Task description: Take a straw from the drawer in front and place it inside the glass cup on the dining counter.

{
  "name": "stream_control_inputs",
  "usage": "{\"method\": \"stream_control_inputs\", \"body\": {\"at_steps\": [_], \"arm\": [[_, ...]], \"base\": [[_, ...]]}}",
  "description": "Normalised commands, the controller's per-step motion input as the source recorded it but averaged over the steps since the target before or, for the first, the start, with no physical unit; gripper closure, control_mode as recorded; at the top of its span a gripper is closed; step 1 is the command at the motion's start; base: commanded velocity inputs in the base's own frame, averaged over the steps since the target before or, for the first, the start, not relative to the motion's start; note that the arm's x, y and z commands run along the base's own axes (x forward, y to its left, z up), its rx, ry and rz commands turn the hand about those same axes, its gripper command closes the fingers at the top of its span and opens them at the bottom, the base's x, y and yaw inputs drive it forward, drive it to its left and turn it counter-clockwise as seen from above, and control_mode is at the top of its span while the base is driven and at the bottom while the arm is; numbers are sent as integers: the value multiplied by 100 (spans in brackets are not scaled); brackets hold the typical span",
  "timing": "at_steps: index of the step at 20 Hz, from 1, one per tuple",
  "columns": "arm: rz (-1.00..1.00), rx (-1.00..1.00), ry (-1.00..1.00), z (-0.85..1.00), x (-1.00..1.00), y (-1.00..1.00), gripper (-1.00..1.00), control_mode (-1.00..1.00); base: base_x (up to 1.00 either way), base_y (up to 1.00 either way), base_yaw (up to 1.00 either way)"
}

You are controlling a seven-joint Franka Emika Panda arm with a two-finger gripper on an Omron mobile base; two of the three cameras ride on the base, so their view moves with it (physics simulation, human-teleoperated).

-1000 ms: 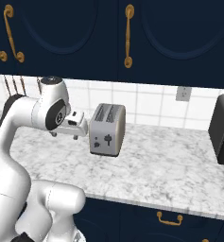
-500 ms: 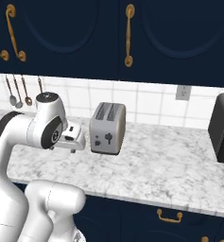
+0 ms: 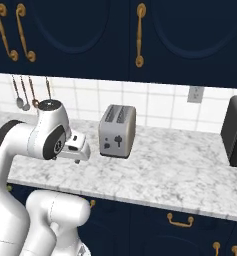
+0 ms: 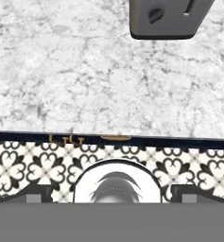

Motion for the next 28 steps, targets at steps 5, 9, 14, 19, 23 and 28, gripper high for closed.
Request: {"method": "stream_control_inputs", "body": {"at_steps": [5, 9, 14, 19, 23, 28], "arm": [[0, 0, 0, 0, 0, 0, -100, 100], [0, 0, 0, 0, 0, 0, -100, 100], [0, 0, 0, 0, 0, 0, -100, 100], [0, 0, 0, 0, 0, 0, -100, 100], [0, 0, 0, 0, 0, 0, -100, 100], [0, 0, 0, 0, 0, 0, -100, 100]], "base": [[-41, -7, 34], [-47, -58, 29], [-46, -95, 19], [-35, -77, 21], [-13, -34, 28], [0, -11, 32]]}}
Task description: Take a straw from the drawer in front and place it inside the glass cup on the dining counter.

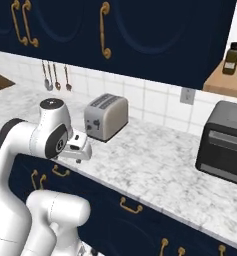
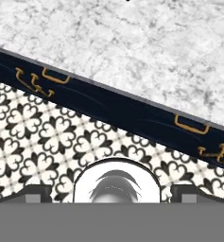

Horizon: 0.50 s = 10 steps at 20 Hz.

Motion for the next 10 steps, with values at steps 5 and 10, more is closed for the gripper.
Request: {"method": "stream_control_inputs", "body": {"at_steps": [5, 10], "arm": [[0, 0, 0, 0, 0, 0, -100, 100], [0, 0, 0, 0, 0, 0, -100, 100]], "base": [[-2, -8, 37], [-22, -31, 36]]}}
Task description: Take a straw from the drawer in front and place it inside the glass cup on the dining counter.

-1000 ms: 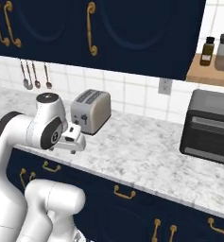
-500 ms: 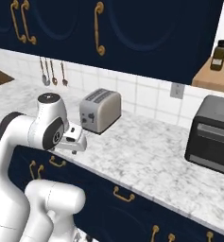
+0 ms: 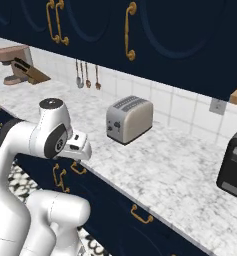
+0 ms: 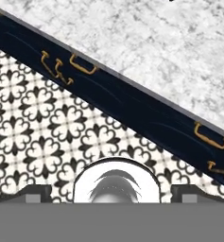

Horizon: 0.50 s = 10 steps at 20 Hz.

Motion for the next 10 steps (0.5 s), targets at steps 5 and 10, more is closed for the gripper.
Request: {"method": "stream_control_inputs", "body": {"at_steps": [5, 10], "arm": [[0, 0, 0, 0, 0, 0, -100, 100], [10, 0, 0, -11, -10, -5, -100, -100]], "base": [[-25, -38, 32], [-12, -15, 17]]}}
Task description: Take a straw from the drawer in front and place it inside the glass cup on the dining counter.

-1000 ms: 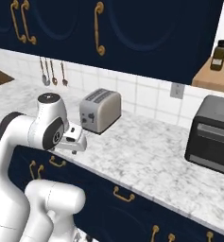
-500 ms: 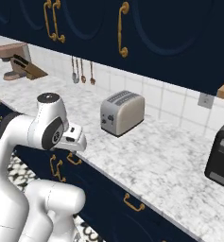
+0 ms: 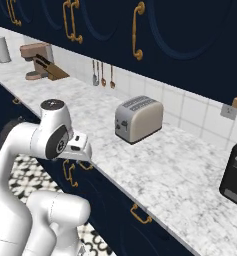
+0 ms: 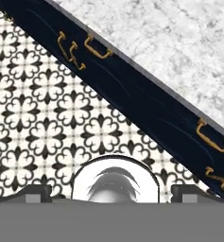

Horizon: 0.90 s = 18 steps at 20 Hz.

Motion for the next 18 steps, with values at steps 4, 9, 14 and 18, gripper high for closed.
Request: {"method": "stream_control_inputs", "body": {"at_steps": [4, 9, 14, 18], "arm": [[8, -17, 26, -39, 4, 37, -100, -100], [-10, -40, 25, -47, 66, 100, -100, -100], [-14, -35, 1, -19, 52, 74, -100, -100], [-1, -41, -19, -62, 48, 39, -100, -100]], "base": [[0, 0, 0], [0, 0, 0], [0, 0, 0], [0, 0, 0]]}}
